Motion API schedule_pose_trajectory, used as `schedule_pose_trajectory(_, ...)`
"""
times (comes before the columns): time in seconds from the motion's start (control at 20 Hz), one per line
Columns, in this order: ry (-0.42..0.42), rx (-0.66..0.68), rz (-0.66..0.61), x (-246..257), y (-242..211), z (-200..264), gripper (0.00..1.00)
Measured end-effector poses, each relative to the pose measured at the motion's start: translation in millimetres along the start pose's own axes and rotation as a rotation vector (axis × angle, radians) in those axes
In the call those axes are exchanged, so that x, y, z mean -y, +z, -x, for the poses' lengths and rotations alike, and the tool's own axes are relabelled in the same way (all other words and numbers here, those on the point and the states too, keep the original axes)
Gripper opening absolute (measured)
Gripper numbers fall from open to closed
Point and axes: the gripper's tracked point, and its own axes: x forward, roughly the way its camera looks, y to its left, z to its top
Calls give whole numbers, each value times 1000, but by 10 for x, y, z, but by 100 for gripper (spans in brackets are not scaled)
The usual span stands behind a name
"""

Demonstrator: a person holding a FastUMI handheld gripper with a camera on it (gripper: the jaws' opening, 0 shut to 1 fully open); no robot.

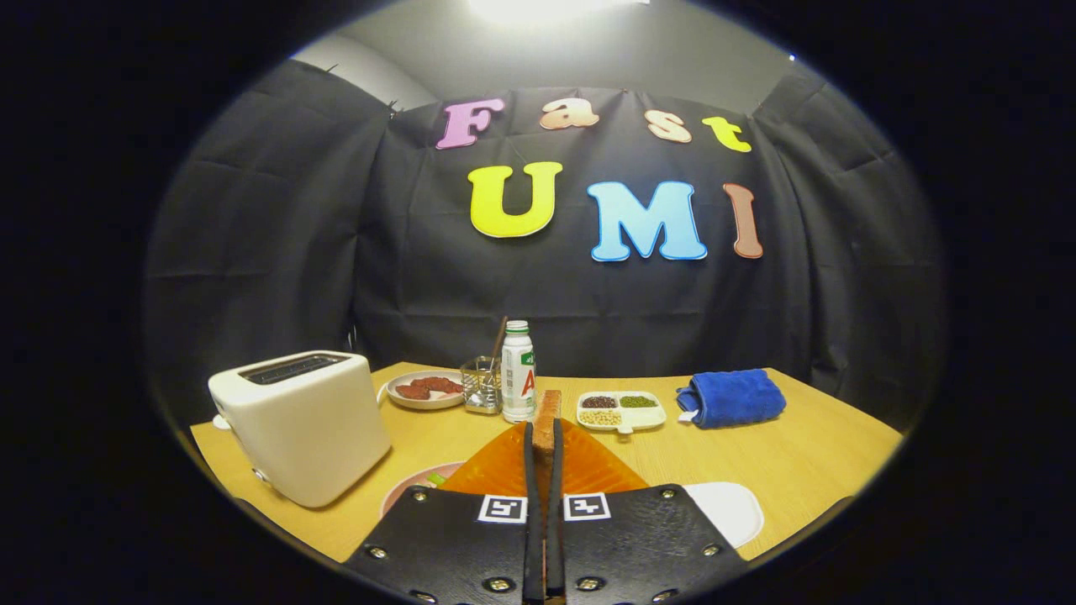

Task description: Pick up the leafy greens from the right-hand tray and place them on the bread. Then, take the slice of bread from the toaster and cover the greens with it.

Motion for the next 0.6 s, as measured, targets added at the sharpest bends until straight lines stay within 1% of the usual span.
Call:
schedule_pose_trajectory(0.15, 33, -40, 37, -208, -195, -11, 2)
schedule_pose_trajectory(0.35, 119, -87, 45, -573, -378, -4, 2)
schedule_pose_trajectory(0.5, 189, -173, 6, -805, -650, -26, 2)
schedule_pose_trajectory(0.6, 216, -235, -22, -900, -813, -46, 2)
